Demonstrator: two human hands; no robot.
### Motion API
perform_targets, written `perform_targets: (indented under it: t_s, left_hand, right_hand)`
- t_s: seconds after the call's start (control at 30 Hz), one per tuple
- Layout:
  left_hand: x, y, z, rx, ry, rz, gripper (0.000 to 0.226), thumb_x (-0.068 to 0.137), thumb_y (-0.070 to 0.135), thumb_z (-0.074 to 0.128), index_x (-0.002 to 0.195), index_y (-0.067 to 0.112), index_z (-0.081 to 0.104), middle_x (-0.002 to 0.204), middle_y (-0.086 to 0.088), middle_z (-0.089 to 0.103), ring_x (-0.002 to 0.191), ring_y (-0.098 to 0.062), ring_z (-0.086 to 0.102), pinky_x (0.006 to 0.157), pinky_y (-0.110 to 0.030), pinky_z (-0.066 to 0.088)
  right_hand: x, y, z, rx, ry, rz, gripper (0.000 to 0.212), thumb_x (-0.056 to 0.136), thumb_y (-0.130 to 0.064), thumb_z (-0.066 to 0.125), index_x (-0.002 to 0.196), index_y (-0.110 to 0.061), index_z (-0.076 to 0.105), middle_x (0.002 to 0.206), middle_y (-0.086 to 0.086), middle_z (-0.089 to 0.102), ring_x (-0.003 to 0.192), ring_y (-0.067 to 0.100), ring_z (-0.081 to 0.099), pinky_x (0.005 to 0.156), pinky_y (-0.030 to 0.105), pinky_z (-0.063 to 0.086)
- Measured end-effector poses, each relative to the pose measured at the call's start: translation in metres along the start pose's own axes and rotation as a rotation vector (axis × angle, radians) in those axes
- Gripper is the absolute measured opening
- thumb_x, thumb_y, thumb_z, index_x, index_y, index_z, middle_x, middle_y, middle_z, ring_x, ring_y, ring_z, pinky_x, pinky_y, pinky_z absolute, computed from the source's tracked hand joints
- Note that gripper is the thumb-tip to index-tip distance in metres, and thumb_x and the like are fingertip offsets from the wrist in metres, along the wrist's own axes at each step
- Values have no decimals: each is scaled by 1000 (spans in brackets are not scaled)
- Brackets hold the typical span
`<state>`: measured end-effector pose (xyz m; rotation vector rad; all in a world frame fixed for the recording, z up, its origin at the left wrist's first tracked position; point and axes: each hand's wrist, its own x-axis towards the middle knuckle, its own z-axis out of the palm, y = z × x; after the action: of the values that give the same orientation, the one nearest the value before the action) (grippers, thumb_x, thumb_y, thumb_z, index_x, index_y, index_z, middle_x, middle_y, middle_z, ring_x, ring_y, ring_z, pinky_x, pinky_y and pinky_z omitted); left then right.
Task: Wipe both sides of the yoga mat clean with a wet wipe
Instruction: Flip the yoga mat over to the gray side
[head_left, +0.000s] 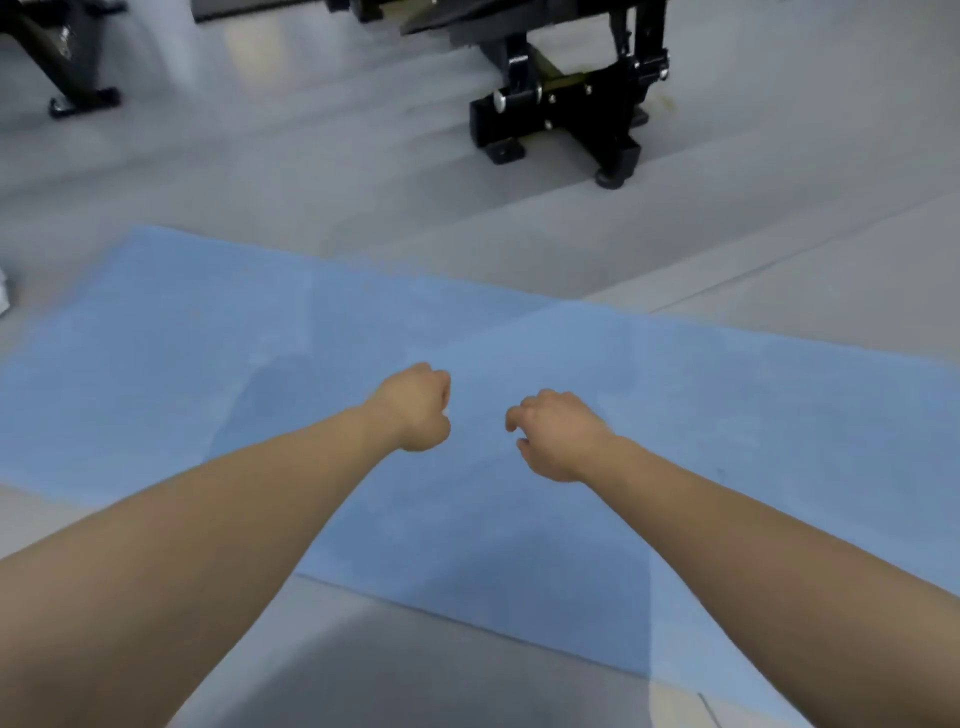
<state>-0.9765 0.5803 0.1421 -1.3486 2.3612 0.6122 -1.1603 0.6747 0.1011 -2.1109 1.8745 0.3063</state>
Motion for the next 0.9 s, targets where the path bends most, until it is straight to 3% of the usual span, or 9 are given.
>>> perform_targets:
  t_s: [0.17, 0.3, 0.43, 0.53, 0.67, 0.77, 0.9]
  left_hand:
    - [20, -97, 19, 271, -22, 155, 36, 97, 54, 51, 92, 19, 52, 85, 1, 51, 86, -23, 48, 71, -32, 38]
    - [52, -164, 25, 289, -65, 269, 23, 104, 29, 48, 124, 17, 47, 116, -11, 59, 100, -31, 57, 76, -37, 44]
    - [49, -199, 41, 270, -39, 227, 40, 96, 5, 47, 135, 13, 44, 125, -16, 55, 110, -38, 59, 85, -43, 48]
    - [26, -219, 69, 343, -155, 296, 28, 98, 18, 50, 126, 15, 55, 125, -15, 62, 116, -36, 61, 91, -40, 50]
    - [21, -221, 76, 454, -218, 538, 37, 93, 43, 60, 119, 17, 62, 121, -13, 64, 114, -33, 61, 87, -33, 49]
    - [25, -212, 88, 492, -231, 673, 43, 92, 52, 60, 118, 17, 59, 117, -11, 65, 110, -33, 61, 85, -33, 47]
    - [15, -223, 121, 562, -230, 658, 58, 88, 63, 59, 124, 18, 49, 116, -9, 63, 107, -33, 63, 84, -38, 48]
  right_hand:
    - [59, -67, 17, -163, -114, 101, 36, 95, -25, 43, 131, -25, 49, 126, 1, 55, 118, 24, 46, 96, 37, 40]
    - [76, -121, 21, -102, -162, 197, 36, 96, -25, 42, 131, -24, 48, 125, 1, 55, 117, 24, 46, 97, 38, 40]
    - [62, -164, 14, -2, -253, 327, 37, 94, -24, 45, 131, -24, 47, 124, 2, 55, 113, 25, 50, 94, 36, 41]
    - [40, -193, 16, 70, -299, 379, 36, 96, -26, 43, 131, -24, 47, 125, 2, 55, 113, 25, 52, 94, 38, 41]
    - [23, -222, 50, 78, -245, 339, 37, 95, -37, 46, 128, -22, 48, 125, 4, 54, 113, 28, 50, 92, 39, 40]
    - [36, -230, 91, 10, -252, 274, 49, 93, -47, 48, 133, -18, 42, 135, 8, 43, 120, 30, 43, 97, 42, 37]
    - [68, -228, 125, -49, -306, 269, 79, 91, -59, 48, 151, -18, 16, 158, 11, 9, 143, 33, 15, 113, 51, 21]
